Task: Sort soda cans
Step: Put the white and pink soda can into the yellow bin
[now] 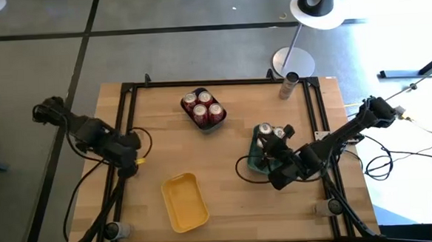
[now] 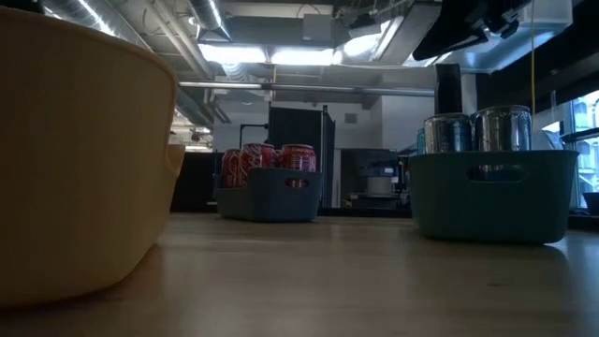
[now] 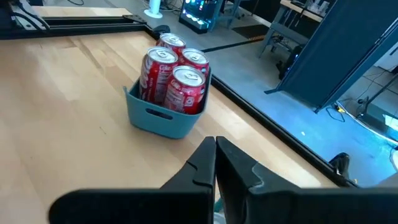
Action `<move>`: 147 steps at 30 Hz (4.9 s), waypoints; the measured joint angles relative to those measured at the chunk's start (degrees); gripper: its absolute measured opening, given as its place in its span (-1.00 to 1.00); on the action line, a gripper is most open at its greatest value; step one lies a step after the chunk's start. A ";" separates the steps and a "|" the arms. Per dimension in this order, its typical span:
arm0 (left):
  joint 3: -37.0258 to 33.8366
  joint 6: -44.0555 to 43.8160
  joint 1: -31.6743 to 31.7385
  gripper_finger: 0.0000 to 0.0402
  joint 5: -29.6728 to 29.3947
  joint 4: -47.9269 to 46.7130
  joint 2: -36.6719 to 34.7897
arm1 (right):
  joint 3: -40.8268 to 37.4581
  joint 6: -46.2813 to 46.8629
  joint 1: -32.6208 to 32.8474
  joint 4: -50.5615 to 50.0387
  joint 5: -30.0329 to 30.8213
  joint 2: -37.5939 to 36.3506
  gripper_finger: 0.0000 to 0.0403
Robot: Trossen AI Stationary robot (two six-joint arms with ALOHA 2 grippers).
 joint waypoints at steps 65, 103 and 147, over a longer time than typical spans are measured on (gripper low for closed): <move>-18.00 -1.70 -7.35 0.65 4.11 0.04 -11.52 | 0.00 -3.02 0.00 4.67 -1.92 1.55 -0.94; 0.45 1.42 -2.00 0.23 -7.23 6.83 -1.11 | 0.07 -35.42 -1.96 35.57 -20.32 4.13 -0.94; 7.03 33.10 4.41 0.24 -22.07 45.79 13.19 | 0.17 -45.44 -13.32 75.41 -53.07 21.54 -0.94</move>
